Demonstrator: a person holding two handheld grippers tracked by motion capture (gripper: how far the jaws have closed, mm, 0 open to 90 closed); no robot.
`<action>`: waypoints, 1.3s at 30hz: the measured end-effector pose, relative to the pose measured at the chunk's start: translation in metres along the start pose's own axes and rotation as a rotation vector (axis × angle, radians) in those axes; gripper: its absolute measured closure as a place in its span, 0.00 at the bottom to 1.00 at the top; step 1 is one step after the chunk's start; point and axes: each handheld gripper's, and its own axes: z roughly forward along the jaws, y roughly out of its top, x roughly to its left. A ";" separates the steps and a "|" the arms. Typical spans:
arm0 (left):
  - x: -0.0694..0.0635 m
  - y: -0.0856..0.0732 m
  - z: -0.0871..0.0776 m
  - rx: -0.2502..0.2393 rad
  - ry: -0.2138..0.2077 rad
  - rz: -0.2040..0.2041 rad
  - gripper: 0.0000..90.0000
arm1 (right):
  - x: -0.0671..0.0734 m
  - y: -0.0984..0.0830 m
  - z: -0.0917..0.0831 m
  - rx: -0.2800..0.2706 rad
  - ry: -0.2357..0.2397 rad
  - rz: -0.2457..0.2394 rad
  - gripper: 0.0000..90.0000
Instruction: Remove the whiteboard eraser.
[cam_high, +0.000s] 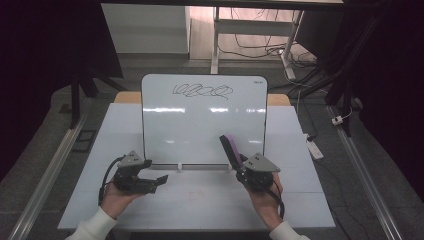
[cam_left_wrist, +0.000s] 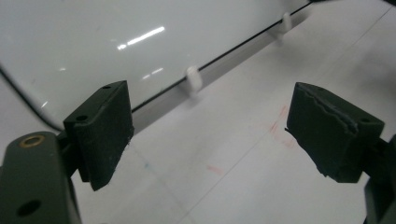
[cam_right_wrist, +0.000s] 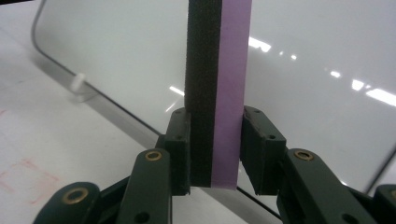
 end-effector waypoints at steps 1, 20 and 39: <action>-0.002 0.003 0.001 -0.002 -0.006 0.003 0.17 | 0.003 0.000 0.001 -0.001 0.004 -0.009 0.73; -0.027 0.045 0.029 -0.031 -0.096 0.034 0.18 | 0.024 -0.002 0.005 -0.032 0.069 -0.043 0.73; -0.039 0.064 0.047 -0.039 -0.170 0.021 0.17 | 0.045 0.000 0.013 -0.068 0.124 -0.070 0.72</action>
